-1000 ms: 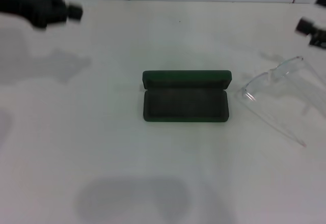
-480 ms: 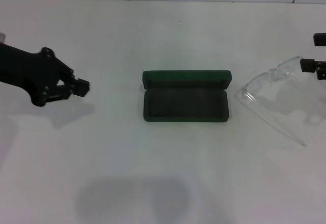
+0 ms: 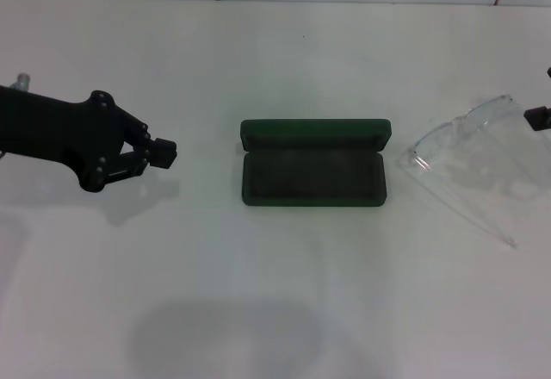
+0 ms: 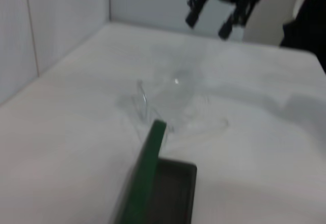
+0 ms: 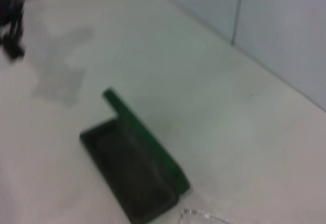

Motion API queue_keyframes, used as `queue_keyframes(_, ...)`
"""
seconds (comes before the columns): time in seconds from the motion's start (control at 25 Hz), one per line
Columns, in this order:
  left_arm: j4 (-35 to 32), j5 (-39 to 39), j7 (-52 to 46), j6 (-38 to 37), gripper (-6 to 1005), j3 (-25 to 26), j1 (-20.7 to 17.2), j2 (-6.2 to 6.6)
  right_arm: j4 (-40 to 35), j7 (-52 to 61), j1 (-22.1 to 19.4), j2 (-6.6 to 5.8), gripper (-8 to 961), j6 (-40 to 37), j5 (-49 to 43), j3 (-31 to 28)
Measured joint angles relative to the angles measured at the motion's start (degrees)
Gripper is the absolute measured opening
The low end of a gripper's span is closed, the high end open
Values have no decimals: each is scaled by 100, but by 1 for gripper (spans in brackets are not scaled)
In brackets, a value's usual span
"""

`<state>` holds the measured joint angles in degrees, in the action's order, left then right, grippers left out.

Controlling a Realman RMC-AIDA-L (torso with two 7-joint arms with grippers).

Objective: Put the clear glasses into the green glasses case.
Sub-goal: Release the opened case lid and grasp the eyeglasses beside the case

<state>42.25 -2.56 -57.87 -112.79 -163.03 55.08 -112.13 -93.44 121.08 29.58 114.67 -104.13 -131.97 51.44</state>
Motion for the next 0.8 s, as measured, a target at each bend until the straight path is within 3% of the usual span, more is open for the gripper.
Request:
queue_keyframes(0.2, -312, 731, 8, -1, 39, 0, -336, 50, -69, -840, 464, -278, 652, -485, -197, 183)
queue_keyframes(0.32, -382, 1162, -28, -10, 39, 0, -523, 41, -69, -1643, 639, -369, 632, -684, -339, 202)
queue_keyframes(0.6, -666, 2186, -364, -61, 38, 0, -968, -18, 64, -3747, 820, -362, 605, -135, -1354, 772)
queue_keyframes(0.72, -845, 2558, -389, -61, 38, 0, -1128, -36, 327, -4438, 852, -275, 599, 265, -1876, 1129)
queue_keyframes(0.8, -870, 2768, -361, -34, 38, -1, -1212, -121, 571, -4755, 915, -236, 594, 393, -1944, 1181)
